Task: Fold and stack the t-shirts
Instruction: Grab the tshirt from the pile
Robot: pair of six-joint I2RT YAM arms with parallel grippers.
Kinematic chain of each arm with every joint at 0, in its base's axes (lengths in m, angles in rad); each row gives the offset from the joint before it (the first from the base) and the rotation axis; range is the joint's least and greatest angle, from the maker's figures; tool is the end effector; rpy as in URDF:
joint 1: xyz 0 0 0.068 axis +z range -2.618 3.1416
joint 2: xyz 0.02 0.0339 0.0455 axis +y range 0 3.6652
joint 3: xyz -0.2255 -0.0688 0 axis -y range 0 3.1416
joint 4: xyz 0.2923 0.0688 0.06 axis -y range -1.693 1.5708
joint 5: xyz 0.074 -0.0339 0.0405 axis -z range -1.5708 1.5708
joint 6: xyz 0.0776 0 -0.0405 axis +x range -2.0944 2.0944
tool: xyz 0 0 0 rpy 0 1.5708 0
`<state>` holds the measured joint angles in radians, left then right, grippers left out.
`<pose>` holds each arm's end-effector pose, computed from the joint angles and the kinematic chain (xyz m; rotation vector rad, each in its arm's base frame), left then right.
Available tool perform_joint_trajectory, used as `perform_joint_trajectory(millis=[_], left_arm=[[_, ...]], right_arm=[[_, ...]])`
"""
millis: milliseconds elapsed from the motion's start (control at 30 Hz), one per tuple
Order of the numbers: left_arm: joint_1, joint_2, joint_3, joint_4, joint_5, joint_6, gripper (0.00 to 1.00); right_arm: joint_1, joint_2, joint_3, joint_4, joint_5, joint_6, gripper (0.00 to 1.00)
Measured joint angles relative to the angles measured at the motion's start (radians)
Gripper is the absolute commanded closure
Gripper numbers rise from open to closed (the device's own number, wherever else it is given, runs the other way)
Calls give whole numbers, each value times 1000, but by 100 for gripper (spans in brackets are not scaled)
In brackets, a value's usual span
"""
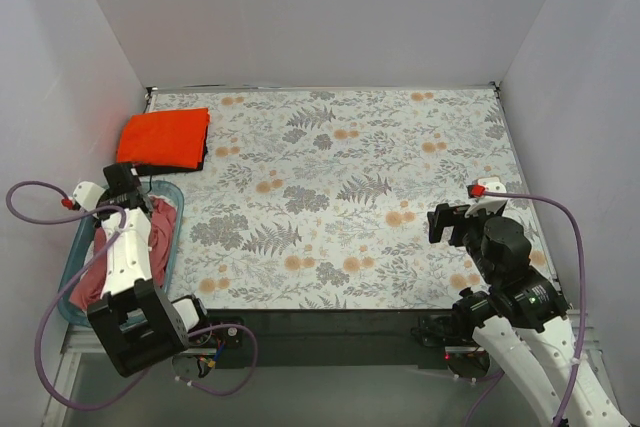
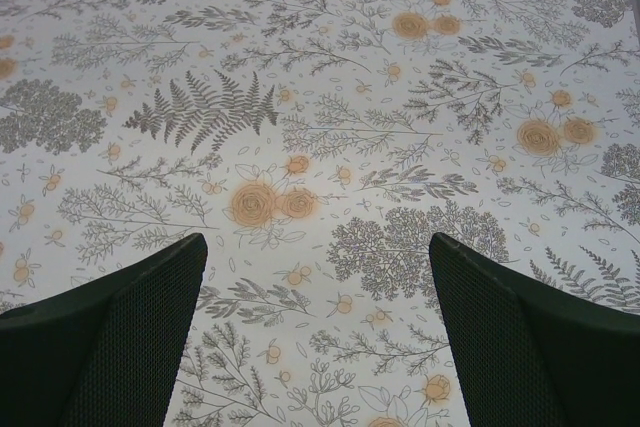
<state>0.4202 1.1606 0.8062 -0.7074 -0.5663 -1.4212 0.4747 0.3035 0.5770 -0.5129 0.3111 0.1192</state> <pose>0.2505 0.1575 0.1533 -2.0343 1.3170 0.3152 0.2009 0.0765 0.2826 -0.0994 1.7980 0.1427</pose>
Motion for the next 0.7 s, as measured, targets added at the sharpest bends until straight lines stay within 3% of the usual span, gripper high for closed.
perform_joint_trajectory(millis=[333,700], left_arm=[[-170,-79,365,-47,19,43,100],[-415,-60,462,-51,86,104,100]], right_arm=[[0,43,0,0,0,0,4],[2,61,0,0,0,0,4]])
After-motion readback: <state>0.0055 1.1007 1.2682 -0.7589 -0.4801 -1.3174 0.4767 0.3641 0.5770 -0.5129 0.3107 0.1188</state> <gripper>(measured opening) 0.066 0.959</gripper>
